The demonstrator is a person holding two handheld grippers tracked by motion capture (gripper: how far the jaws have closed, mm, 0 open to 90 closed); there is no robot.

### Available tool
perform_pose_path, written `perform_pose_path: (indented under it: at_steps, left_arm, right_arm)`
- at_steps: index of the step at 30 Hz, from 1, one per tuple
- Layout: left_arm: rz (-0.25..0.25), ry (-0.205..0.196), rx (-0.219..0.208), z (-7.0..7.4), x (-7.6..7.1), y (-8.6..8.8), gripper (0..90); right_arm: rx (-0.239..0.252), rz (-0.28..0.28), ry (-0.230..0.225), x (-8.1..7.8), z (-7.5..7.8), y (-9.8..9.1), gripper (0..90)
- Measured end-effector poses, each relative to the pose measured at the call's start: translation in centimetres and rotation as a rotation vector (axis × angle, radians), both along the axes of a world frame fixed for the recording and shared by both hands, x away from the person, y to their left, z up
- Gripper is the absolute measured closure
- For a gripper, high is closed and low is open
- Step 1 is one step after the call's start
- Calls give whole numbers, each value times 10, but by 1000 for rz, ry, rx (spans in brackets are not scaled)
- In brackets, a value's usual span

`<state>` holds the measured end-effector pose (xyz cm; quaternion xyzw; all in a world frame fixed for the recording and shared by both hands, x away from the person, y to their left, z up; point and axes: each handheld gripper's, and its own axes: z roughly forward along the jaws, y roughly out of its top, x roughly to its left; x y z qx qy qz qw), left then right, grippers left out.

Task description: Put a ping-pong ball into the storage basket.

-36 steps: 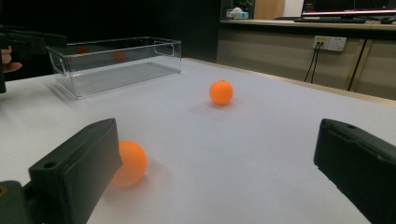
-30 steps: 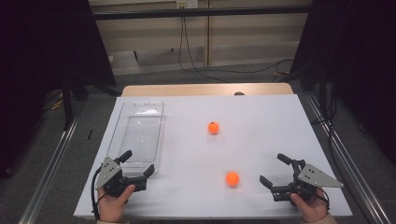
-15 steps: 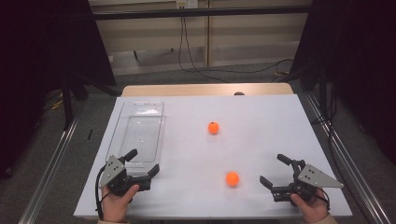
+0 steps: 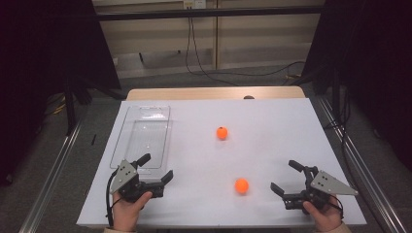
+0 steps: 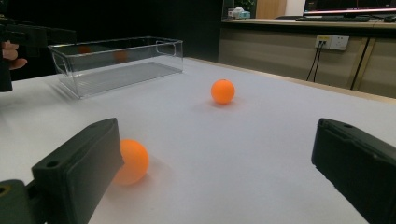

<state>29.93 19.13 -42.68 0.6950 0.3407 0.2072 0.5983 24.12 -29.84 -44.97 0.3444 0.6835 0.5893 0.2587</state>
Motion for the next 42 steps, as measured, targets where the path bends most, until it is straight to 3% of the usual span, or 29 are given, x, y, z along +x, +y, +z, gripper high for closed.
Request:
perform_pose_path:
  at_steps: [42]
  left_arm:
    - [-105, 17, 21, 4, 2, -45, 13]
  right_arm:
    - [0, 8, 4, 0, 0, 0, 15]
